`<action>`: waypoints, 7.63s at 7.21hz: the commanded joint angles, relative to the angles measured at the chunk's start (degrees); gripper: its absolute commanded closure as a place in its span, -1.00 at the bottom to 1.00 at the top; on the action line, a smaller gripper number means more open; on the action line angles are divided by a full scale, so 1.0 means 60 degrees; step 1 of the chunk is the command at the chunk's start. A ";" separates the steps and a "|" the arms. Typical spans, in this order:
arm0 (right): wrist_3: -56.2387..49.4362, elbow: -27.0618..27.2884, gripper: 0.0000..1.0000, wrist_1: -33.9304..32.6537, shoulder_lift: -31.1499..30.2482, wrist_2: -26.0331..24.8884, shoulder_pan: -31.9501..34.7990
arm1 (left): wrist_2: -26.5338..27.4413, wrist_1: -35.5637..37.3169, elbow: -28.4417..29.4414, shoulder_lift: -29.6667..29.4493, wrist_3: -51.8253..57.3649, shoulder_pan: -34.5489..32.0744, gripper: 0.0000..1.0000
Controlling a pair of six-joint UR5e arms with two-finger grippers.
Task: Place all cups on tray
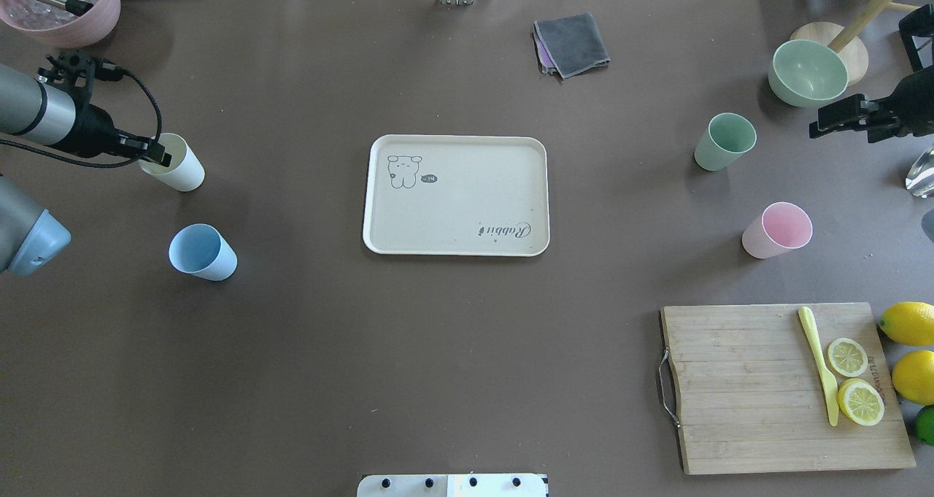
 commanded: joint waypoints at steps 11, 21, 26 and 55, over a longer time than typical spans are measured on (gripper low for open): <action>0.0077 0.0029 -0.99 -0.0015 -0.0065 -0.0362 -0.0300 | 0.2291 0.3763 -0.0078 -0.4476 -0.3503 0.2607 1.00; -0.0084 0.0541 -0.90 0.0000 -0.1250 -0.1254 -0.1806 | 0.0873 0.4291 -0.1271 -0.3810 -0.2468 0.1101 -0.96; -0.0011 0.0161 0.82 0.0000 -0.1134 -0.1988 -0.2702 | 0.0958 0.4276 -0.1291 -0.3672 -0.2419 0.1069 -0.96; -0.2648 -0.0557 -1.00 -0.3926 0.3158 -0.0040 -0.0198 | 0.0649 0.3148 -0.4148 0.1718 -0.1130 0.2138 -0.52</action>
